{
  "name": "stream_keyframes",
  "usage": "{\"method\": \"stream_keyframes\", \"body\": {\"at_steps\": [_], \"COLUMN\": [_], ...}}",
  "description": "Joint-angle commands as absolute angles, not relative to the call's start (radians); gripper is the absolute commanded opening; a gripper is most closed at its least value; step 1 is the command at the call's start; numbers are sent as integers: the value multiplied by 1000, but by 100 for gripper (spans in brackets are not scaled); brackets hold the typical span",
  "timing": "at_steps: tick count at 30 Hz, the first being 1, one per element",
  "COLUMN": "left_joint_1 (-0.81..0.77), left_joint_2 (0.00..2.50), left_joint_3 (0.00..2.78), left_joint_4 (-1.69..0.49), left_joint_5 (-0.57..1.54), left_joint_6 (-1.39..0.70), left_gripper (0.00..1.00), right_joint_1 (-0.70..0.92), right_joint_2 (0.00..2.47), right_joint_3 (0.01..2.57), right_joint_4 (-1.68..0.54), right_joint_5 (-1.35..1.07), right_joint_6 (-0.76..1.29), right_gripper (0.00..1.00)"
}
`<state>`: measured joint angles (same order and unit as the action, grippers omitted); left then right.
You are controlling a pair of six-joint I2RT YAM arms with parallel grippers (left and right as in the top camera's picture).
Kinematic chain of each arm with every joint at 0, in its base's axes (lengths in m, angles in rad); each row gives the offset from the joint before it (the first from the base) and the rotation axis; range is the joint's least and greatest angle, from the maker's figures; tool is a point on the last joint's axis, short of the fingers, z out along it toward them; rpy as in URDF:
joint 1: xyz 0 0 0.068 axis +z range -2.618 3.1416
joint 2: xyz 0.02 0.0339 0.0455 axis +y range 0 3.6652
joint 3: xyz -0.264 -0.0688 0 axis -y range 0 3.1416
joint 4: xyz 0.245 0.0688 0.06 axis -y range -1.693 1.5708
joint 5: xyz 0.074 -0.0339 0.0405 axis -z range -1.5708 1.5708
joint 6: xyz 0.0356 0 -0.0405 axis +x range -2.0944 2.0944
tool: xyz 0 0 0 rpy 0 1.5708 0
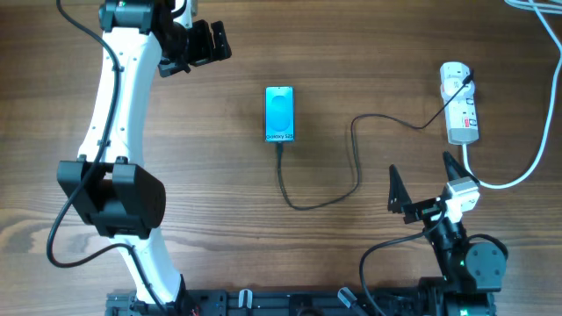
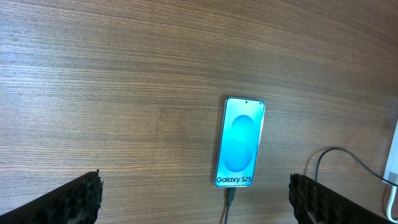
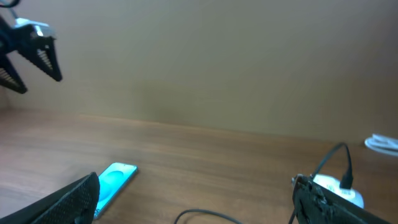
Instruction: Plug charger to phone and switch on socket
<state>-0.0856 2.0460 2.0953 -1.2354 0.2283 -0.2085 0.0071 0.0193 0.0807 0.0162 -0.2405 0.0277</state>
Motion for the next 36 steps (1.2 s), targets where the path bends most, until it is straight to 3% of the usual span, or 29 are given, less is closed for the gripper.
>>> {"method": "stream_keyframes", "body": {"at_steps": [1,15,36], "left_joint_1": [-83,-83,-83], "left_joint_2": [2055,2055,2055], "left_joint_3": [2092,2092,2092], "left_joint_4": [-1235,-1235,-1235], "left_joint_5": [219,219,219], "left_joint_6": [-217,-217,-217], "left_gripper": [100,100,100], "right_joint_1": [13,15,14], "right_joint_2": [3,3,3], "right_joint_3": [28,5,5], "right_joint_4": [87,6,7], "right_joint_5": [-191,-126,-123], "right_joint_6": [94,-29,-26], "right_gripper": [100,100,100]}}
